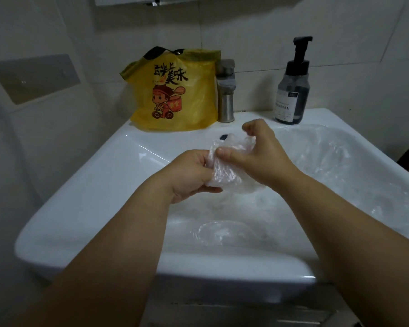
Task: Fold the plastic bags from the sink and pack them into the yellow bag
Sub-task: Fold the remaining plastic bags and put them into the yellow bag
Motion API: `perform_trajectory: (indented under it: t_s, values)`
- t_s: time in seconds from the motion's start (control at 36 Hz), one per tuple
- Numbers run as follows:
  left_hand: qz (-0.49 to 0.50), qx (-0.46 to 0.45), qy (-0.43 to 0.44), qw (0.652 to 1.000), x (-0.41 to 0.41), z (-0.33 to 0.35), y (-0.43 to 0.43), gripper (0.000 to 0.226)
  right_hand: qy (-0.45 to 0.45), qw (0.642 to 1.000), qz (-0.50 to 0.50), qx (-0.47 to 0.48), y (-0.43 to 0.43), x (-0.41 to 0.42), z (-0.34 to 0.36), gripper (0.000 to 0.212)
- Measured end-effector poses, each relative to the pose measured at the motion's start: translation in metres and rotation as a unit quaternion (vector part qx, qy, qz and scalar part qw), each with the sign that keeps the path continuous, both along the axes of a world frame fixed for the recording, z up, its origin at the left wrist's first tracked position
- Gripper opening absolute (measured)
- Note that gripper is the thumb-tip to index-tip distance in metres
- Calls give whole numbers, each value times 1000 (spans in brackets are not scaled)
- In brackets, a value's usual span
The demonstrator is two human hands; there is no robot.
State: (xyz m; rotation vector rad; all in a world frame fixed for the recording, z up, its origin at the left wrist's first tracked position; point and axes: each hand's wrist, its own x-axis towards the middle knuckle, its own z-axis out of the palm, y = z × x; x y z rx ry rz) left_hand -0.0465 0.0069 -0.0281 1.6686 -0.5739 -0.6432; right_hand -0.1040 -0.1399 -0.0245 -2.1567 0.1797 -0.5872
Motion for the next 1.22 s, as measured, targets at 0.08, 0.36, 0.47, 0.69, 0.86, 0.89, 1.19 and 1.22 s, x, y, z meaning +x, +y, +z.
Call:
perform_trajectory:
  t_s: [0.08,0.36,0.47,0.69,0.86,0.89,1.19,1.22]
  values:
    - [-25,16,1,1000,-1,1,3,41,90,987,52,122,-1,-3,4,88]
    - [-15,-183,155,971,4,11,4,68,-29,954,46,294,-5,2,4,23]
    - [6,-80,83,993,-2,4,-3,39,-36,952,47,301,-1,3,2,30]
    - [110,-169,81,976,4,4,-4,33,102,901,148,394,3,1,5,65]
    - [121,-167,88,975,4,6,-6,34,53,892,145,426,-3,2,7,21]
    - [121,-173,91,973,5,6,-5,35,61,890,152,425,-4,2,8,22]
    - [119,-154,71,978,9,6,1,30,147,871,191,429,-13,-3,12,24]
    - [126,-160,66,977,9,6,2,28,151,865,194,437,-12,-3,12,23]
